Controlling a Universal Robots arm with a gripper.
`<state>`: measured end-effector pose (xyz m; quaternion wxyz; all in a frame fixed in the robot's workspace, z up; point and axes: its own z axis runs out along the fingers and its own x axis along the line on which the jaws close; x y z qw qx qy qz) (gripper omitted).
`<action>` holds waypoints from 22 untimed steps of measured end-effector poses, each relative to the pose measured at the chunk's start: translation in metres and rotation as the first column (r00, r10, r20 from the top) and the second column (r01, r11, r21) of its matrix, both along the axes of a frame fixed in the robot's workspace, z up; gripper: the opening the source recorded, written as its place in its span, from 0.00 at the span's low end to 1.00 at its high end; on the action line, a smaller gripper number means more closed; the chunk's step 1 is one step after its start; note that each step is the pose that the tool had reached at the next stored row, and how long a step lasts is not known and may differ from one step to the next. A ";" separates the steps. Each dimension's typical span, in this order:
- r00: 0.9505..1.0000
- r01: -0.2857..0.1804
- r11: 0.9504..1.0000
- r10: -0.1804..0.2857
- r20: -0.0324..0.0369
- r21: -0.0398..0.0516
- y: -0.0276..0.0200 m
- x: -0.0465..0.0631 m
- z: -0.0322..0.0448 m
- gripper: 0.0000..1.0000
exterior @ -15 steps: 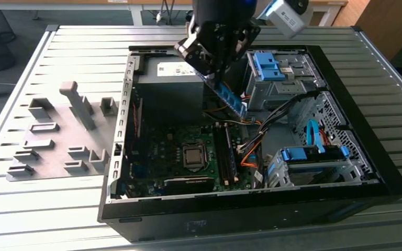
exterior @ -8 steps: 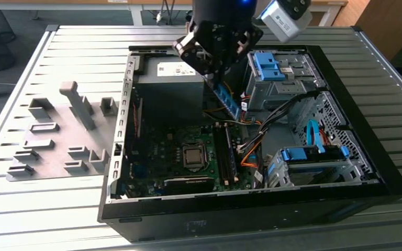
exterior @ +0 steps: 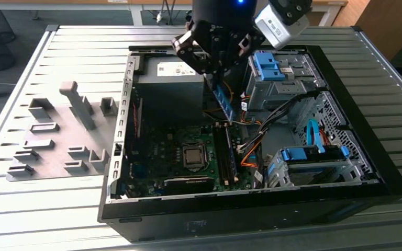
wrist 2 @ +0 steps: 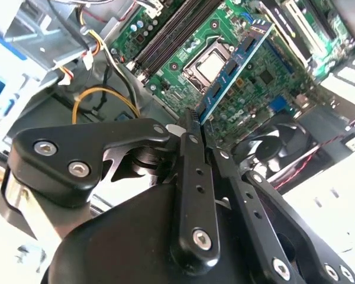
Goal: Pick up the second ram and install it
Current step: 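Insert the second ram into the second slot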
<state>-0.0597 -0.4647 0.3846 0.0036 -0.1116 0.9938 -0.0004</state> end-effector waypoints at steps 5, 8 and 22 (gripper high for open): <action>0.996 0.090 0.996 -0.090 0.000 0.000 0.0000 0.000 -0.0011 0.14; 0.990 0.144 0.990 -0.144 0.000 -0.001 0.0000 0.000 -0.0018 0.14; 0.971 0.238 0.971 -0.238 0.000 -0.001 0.0000 0.000 -0.0029 0.14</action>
